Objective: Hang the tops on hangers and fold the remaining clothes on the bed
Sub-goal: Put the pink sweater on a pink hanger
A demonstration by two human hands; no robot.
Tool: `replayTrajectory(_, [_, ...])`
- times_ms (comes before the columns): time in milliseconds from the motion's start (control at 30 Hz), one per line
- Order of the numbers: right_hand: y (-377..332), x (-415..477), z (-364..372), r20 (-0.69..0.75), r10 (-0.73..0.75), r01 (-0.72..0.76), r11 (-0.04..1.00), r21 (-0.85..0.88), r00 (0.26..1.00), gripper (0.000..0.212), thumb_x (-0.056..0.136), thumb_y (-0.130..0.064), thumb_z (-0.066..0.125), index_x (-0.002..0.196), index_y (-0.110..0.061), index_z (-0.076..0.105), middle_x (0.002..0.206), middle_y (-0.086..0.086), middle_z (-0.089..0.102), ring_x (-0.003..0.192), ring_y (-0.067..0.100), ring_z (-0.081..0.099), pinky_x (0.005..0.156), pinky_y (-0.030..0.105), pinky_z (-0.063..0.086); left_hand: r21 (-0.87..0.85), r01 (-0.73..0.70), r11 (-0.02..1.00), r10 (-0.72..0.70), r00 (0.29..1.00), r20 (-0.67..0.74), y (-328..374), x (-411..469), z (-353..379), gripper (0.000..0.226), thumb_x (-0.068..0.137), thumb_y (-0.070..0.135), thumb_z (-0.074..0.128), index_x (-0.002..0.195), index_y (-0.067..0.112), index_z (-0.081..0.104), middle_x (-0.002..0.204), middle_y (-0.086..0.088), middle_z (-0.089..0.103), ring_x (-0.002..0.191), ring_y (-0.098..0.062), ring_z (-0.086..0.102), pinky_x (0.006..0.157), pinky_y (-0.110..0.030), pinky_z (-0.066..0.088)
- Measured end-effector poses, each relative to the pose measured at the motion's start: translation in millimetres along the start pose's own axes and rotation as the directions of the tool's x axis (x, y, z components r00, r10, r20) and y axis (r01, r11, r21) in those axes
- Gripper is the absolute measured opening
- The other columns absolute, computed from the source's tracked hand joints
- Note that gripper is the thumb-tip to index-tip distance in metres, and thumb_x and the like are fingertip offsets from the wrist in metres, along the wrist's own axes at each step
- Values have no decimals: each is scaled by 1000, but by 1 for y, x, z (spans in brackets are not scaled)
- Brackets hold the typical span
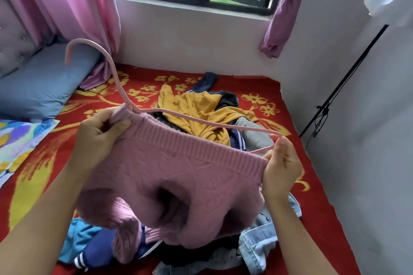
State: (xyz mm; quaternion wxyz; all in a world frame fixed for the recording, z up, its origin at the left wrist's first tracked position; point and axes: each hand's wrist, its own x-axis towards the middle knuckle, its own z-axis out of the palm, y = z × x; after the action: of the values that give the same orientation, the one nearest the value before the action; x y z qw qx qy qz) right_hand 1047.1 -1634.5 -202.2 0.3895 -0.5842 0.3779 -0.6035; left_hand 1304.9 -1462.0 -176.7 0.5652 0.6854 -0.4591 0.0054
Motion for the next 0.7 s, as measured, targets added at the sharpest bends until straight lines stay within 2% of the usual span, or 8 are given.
replayTrajectory(67, [-3, -2, 1, 115, -72, 76, 997, -27, 991, 33, 89, -60, 37, 94, -41, 63, 43, -15, 44, 39, 0, 38, 42, 10, 33, 58, 0, 998, 1, 1000, -3, -2, 4, -3, 62, 86, -1, 60, 81, 61, 62, 78, 43, 59, 74, 22, 52, 71, 3, 35])
replayTrajectory(133, [0, -5, 0, 220, -172, 190, 980, -61, 960, 61, 87, -67, 30, 113, -19, 59, 43, -17, 44, 36, -2, 36, 41, 4, 27, 75, -7, 997, 5, 1000, 26, 2, 11, -7, 68, 85, -1, 61, 81, 67, 58, 77, 42, 59, 72, 21, 51, 70, 3, 35])
replayTrajectory(233, [2, 4, -11, 361, -235, 303, 942, -143, 903, 78, 87, -68, 26, 118, -3, 57, 46, -21, 49, 34, -4, 38, 38, 1, 24, 81, -64, 995, 55, 993, 106, 7, 12, -9, 37, 80, 25, 63, 85, 62, 61, 81, 37, 62, 74, 18, 52, 71, 1, 36])
replayTrajectory(300, [9, 19, -24, 411, -276, 369, 914, -168, 869, 72, 89, -67, 26, 110, -8, 61, 48, -22, 53, 37, -4, 44, 37, 3, 27, 63, -95, 993, 85, 985, 148, 3, 9, -8, 9, 77, 51, 61, 84, 53, 66, 81, 22, 67, 71, 10, 54, 70, -4, 39])
replayTrajectory(433, [11, 45, -43, 554, -490, 646, 754, -118, 673, 69, 101, -43, 29, 62, 0, 66, 47, -4, 56, 48, 12, 50, 44, 24, 38, 76, -265, 961, 245, 948, 205, -11, 3, -15, 67, 84, 64, 50, 78, -1, 69, 75, -20, 67, 65, -29, 59, 61, -29, 46])
replayTrajectory(567, [11, 50, -53, 604, -581, 782, 612, -117, 546, 62, 102, -34, 32, 67, 0, 70, 49, 5, 56, 41, 20, 49, 46, 31, 38, 137, -375, 917, 327, 902, 282, -9, 9, -16, 64, 93, 53, 45, 76, -5, 69, 69, -6, 69, 63, 6, 53, 61, -1, 38])
replayTrajectory(633, [6, 44, -50, 581, -655, 853, 500, -147, 484, 57, 100, -28, 37, 59, -3, 68, 45, 2, 49, 37, 19, 42, 44, 27, 34, 194, -383, 903, 328, 907, 264, -16, 10, -14, 66, 95, 50, 42, 75, -7, 67, 73, 7, 68, 70, 18, 49, 66, 3, 35])
replayTrajectory(700, [2, 39, -48, 552, -730, 913, 361, -190, 403, 55, 97, -22, 41, 50, -5, 63, 42, 0, 45, 35, 18, 38, 45, 24, 29, 249, -422, 872, 363, 898, 250, -25, 10, -13, 65, 97, 46, 39, 76, -9, 67, 71, -5, 68, 77, 20, 51, 70, 2, 36])
